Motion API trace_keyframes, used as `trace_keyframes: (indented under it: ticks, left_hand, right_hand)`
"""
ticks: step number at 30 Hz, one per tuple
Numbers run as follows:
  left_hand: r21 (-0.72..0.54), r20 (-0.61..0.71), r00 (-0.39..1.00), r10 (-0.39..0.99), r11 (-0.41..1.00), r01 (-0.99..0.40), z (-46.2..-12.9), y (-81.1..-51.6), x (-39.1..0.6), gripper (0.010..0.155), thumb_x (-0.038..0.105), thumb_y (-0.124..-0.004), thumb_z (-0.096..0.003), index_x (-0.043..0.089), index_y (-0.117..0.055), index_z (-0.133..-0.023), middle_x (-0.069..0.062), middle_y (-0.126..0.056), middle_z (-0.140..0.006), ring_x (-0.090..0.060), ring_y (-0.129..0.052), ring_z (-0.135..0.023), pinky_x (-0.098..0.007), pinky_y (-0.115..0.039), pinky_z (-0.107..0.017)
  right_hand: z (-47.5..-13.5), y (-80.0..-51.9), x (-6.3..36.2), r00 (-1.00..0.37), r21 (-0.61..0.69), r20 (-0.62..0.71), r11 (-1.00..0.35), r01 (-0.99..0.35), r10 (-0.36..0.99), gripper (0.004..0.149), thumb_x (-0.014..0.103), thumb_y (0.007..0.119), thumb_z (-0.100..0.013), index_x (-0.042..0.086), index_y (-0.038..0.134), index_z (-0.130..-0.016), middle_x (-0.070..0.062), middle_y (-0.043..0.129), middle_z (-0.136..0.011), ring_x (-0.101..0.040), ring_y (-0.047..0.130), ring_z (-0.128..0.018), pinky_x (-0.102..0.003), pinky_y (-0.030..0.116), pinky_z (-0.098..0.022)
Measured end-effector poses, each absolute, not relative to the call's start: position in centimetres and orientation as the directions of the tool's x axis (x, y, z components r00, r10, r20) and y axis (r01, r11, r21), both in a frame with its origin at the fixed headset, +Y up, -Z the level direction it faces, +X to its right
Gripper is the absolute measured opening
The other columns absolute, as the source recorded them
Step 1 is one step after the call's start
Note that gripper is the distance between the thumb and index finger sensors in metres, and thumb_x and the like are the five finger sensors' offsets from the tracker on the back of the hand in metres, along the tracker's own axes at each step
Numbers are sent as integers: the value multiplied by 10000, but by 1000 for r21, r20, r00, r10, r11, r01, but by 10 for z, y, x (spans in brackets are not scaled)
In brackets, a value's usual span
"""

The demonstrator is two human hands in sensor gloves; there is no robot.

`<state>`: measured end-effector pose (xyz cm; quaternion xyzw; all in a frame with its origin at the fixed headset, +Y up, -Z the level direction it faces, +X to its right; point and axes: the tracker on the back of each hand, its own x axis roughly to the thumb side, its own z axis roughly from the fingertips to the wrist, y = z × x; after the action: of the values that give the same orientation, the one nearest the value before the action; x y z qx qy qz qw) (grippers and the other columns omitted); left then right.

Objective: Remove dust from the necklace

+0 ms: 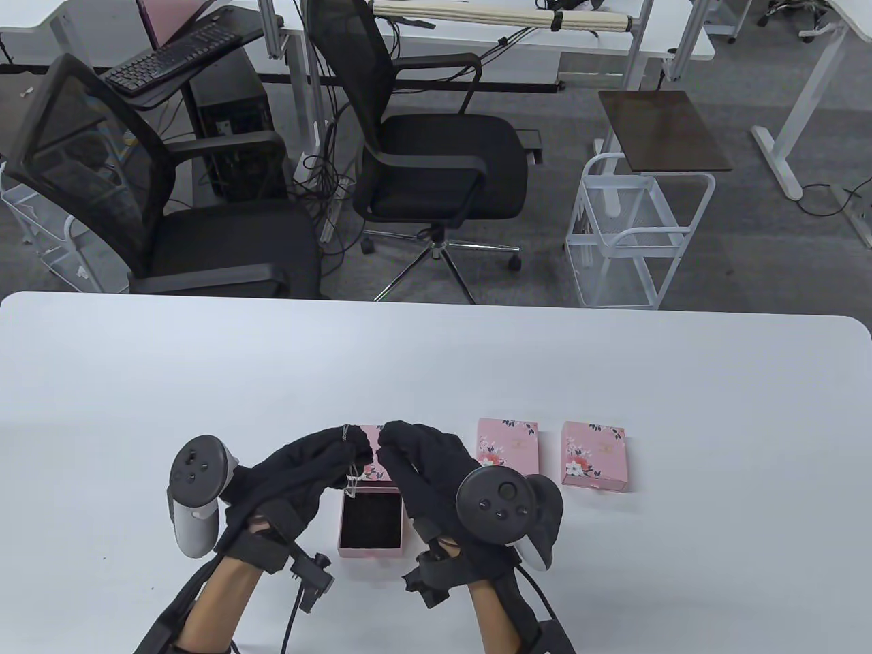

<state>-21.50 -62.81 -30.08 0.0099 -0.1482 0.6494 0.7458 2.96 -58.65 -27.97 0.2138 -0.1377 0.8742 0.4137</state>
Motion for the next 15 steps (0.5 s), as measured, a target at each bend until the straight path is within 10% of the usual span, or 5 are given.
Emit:
trace_keyframes:
  ticks: [9,15]
  left_hand:
    - [-140,263,142,954,183,-973,-295,-625,-210,379,466,-834,-566,339,-880,-920,-97,-785,-1078,-351,-752,-925,-506,-713,-652]
    - [-95,260,157,953,187,-978,-297,-628,-212,379,445,-839,-567,297,-894,-912,-54,-867,-1012,-315,-821,-872,-482,-756,-620]
  right_hand:
    - [-278,-602,-3,-613,-10,491,-700,-714,618,525,350,763,-654,44,655,-1065,-279,749,-1001,-498,800,-800,-578,695,-612]
    - [-275,-604,-10,-652,-107,511,-711,-695,560,353,294,770,-636,112,806,-936,-186,916,-812,-390,930,-623,-512,783,-526]
